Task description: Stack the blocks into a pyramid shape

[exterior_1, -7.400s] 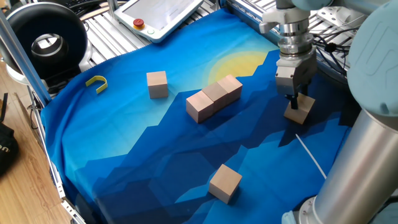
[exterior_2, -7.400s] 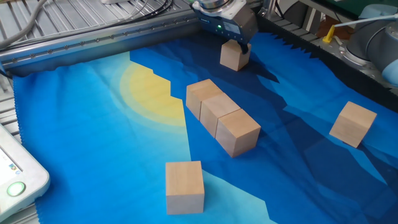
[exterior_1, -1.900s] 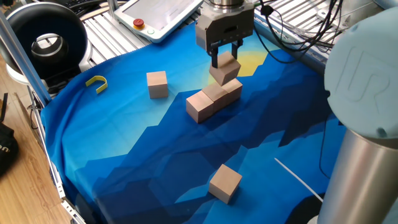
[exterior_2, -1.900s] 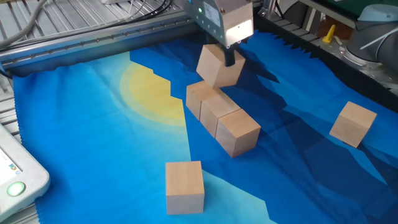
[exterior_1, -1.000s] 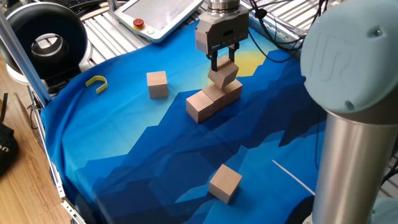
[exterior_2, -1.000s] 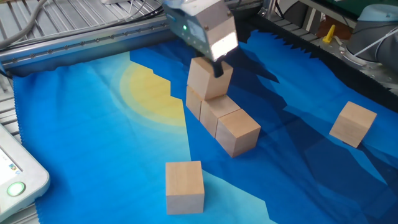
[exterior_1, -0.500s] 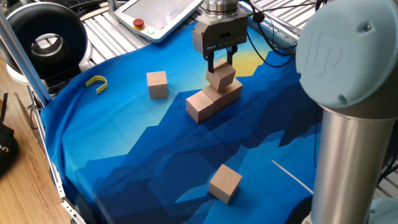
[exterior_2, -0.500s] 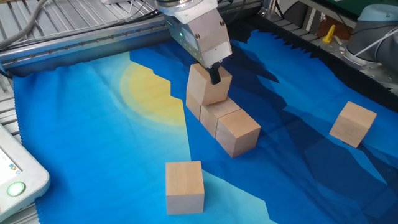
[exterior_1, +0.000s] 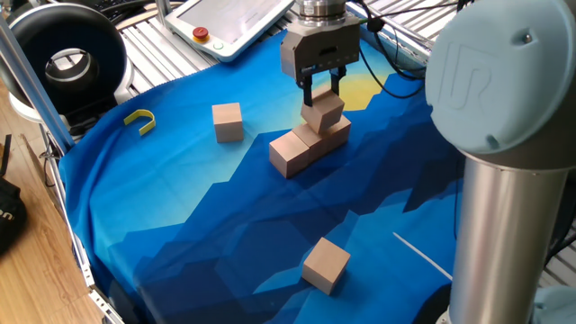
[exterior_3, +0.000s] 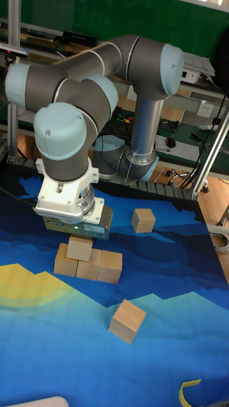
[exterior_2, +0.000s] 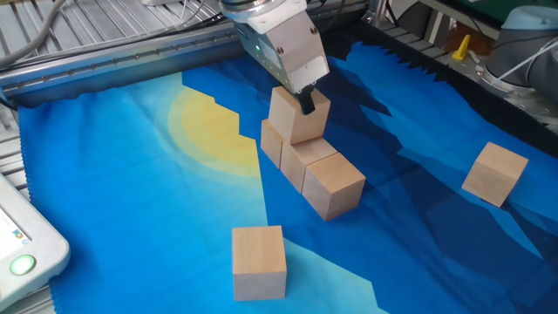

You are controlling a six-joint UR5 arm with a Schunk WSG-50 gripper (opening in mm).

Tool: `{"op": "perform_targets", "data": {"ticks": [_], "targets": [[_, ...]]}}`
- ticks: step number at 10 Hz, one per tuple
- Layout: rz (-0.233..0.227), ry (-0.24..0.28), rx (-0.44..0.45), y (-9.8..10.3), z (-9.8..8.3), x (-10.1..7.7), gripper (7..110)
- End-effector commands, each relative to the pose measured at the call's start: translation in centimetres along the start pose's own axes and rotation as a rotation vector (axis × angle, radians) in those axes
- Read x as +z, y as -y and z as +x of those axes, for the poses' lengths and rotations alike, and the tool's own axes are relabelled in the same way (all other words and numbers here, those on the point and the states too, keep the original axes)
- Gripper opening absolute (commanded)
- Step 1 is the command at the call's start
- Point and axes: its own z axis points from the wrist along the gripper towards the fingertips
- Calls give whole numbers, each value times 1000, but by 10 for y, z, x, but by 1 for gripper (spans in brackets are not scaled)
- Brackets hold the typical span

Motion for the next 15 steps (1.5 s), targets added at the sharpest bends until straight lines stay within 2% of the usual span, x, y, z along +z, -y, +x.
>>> {"op": "perform_targets", "data": {"ticks": [1, 7, 11, 15], "targets": [[-6, -16, -24, -1, 2, 1, 7], [-11, -23, -28, -3, 0, 5, 7], [3, -22, -30, 1, -4, 10, 7], [-5, -36, -23, -3, 0, 9, 7]]}}
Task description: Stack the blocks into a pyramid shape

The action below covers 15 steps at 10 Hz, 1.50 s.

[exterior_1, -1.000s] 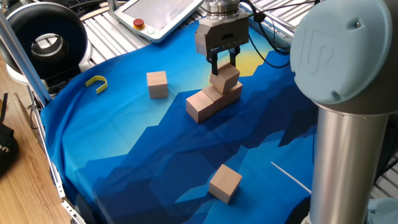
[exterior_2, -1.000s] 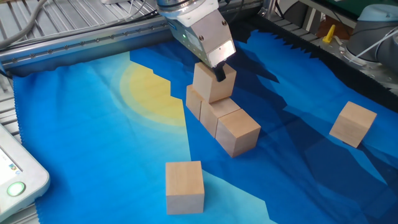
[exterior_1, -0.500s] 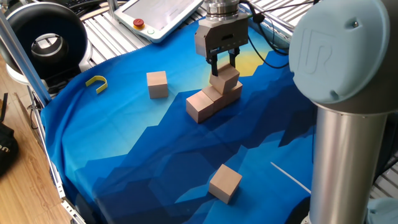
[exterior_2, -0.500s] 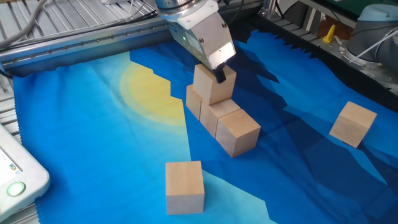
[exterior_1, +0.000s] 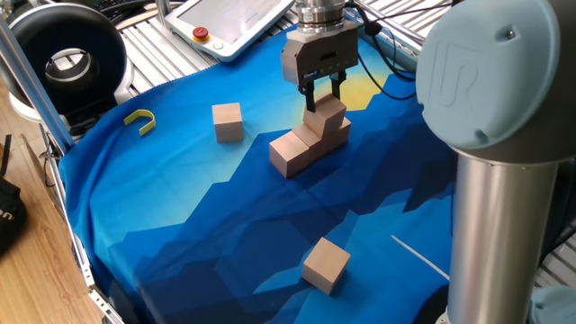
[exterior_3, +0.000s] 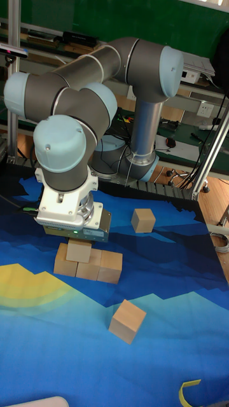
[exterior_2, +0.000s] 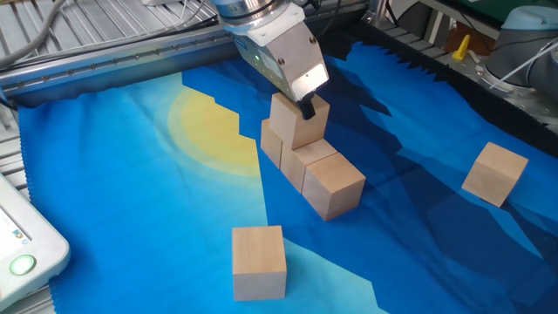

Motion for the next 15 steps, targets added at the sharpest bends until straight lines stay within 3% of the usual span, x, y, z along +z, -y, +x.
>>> {"op": "perform_targets", "data": {"ticks": [1, 15], "targets": [[-13, -6, 8, -4, 2, -2, 7], [-18, -10, 27, -3, -3, 2, 7]]}}
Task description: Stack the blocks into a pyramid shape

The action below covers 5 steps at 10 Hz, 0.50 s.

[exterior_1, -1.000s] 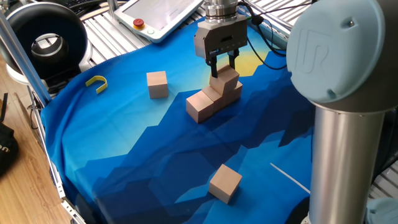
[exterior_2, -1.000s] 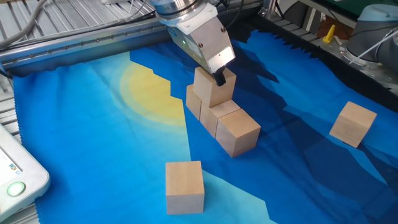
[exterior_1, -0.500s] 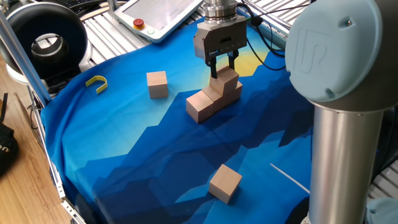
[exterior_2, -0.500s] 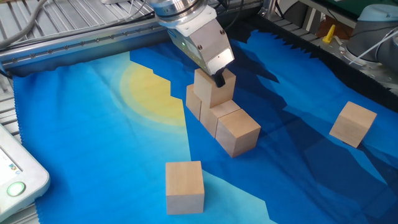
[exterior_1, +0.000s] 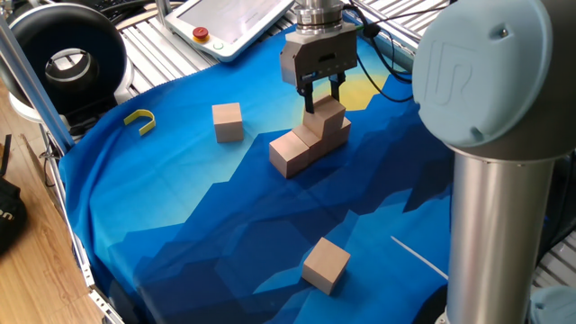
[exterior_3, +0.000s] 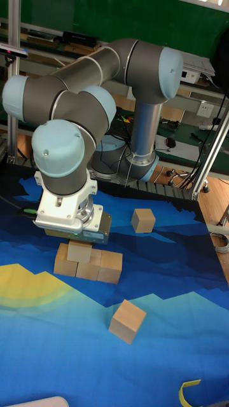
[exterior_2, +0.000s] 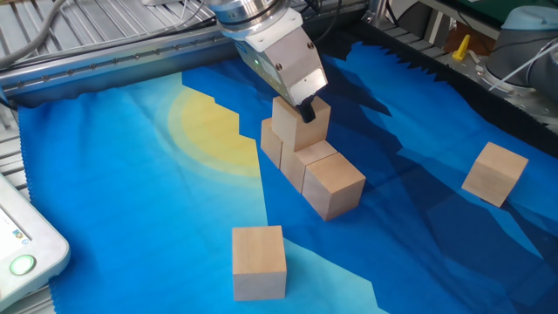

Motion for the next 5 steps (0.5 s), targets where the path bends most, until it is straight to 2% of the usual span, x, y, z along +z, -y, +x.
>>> {"op": "perform_targets", "data": {"ticks": [1, 5], "targets": [[-15, 2, 3, -3, -1, -1, 7], [-15, -8, -5, -2, 1, 0, 7]]}}
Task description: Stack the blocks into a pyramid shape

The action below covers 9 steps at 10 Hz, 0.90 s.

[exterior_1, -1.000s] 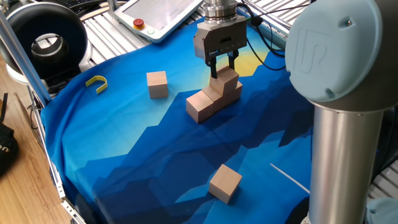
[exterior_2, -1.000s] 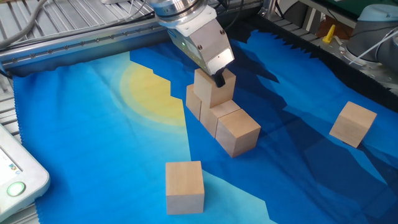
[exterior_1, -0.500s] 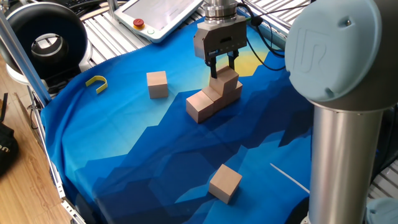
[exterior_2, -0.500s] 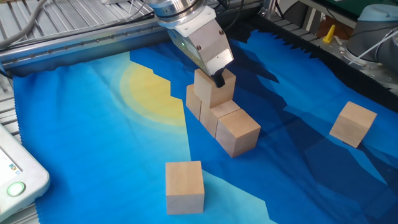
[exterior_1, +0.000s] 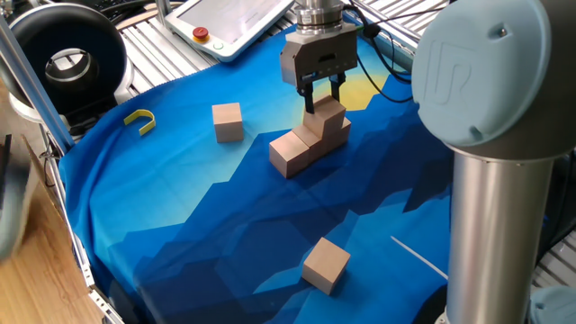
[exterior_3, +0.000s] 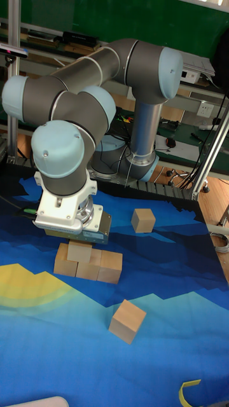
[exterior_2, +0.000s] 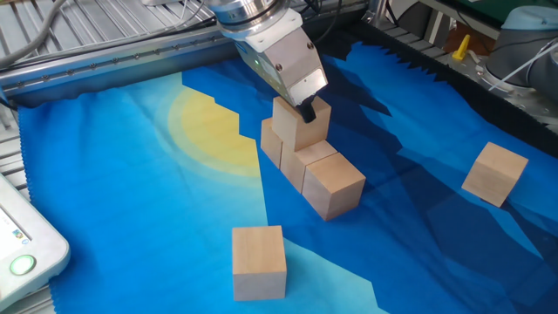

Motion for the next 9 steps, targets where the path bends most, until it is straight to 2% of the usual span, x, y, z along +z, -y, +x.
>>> {"op": "perform_targets", "data": {"ticks": [1, 6, 9], "targets": [[-17, 1, -5, -2, -1, 0, 7], [-28, 4, 0, -3, -2, -1, 7], [-65, -1, -13, -11, -1, -1, 7]]}}
